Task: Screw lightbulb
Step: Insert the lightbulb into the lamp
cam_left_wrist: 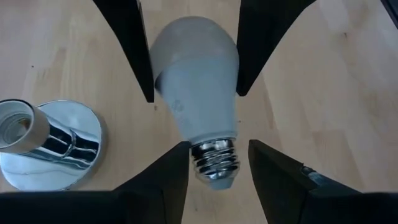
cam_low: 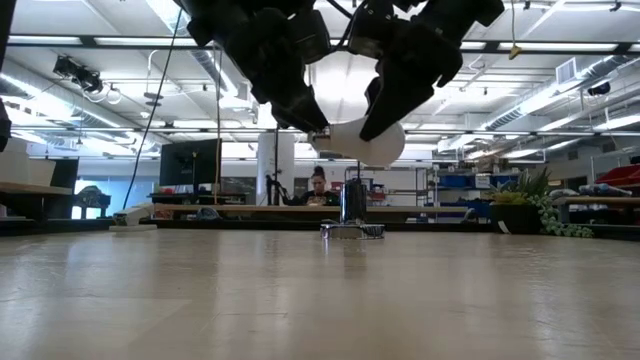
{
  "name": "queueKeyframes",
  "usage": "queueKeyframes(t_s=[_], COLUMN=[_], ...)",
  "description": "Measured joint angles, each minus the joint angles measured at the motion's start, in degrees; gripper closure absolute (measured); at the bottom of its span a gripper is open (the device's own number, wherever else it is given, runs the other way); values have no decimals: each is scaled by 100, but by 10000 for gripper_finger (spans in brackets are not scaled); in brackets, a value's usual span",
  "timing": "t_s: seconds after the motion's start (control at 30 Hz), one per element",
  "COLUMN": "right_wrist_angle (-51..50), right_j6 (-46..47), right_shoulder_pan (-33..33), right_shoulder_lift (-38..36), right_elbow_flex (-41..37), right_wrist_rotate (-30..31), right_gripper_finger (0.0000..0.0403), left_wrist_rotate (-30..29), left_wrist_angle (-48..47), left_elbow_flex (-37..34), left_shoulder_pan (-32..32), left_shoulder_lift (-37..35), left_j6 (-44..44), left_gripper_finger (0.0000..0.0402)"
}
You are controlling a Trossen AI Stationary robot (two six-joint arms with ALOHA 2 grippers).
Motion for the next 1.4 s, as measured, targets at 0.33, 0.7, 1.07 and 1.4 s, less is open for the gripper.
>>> queueKeyframes(t_s=[0.33, 0.7, 1.07, 1.4], right_wrist_angle=[3, 3, 25, 75], right_j6=[0, 11, -78, -268], right_shoulder_pan=[2, 0, -2, 30], right_shoulder_lift=[-2, -2, -2, -167], right_elbow_flex=[0, 0, 0, 9], right_wrist_rotate=[-17, 11, 20, 227], right_gripper_finger=[129, 128, 127, 104], left_wrist_rotate=[41, -24, -97, -234], left_wrist_angle=[-308, -335, -302, 49], left_elbow_flex=[301, 345, 345, 251], left_shoulder_pan=[-32, -34, -34, -36], left_shoulder_lift=[405, 410, 410, 404], left_j6=[129, 122, 124, 143], left_gripper_finger=[229, 267, 305, 305])
